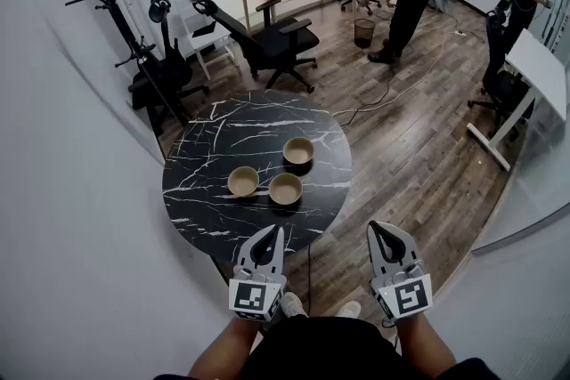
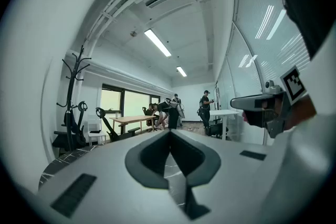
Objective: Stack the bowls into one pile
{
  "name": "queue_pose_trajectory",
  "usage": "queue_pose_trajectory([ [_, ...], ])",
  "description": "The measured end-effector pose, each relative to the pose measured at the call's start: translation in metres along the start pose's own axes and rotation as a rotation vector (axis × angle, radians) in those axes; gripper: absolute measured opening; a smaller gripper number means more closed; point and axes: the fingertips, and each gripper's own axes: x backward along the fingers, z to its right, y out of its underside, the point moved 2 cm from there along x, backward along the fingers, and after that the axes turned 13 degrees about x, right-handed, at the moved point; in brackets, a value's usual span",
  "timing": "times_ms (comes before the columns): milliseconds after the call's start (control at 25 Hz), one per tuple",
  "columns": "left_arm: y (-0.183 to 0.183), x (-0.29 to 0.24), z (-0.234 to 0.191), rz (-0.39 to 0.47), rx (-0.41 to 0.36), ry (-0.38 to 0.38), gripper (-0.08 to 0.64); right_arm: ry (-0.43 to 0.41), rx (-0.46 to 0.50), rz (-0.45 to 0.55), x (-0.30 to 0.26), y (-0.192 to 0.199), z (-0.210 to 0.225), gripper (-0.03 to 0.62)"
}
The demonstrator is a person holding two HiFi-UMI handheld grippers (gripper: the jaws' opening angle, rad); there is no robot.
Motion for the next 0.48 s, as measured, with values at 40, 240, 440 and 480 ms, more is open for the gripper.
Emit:
queue_pose_trajectory([
  [40, 0.0, 0.0, 0.0, 0.0, -0.003, 0.002, 0.012, 0.0, 0.0, -0.002, 0.0, 0.0, 0.0, 0.008],
  [240, 0.001, -0.002, -0.002, -0.003, 0.01, 0.01, 0.012, 0.004, -0.011, -0.013, -0.002, 0.005, 0.0, 0.008],
  [440, -0.006, -0.007, -0.006, 0.004, 0.041, 0.02, 0.012, -0.011, -0.036, -0.006, -0.01, 0.004, -0.004, 0.009],
  [480, -0.007, -0.007, -0.008, 0.006, 0.037, 0.02, 0.012, -0.02, -0.029, -0.008, -0.013, 0.004, -0.007, 0.009],
])
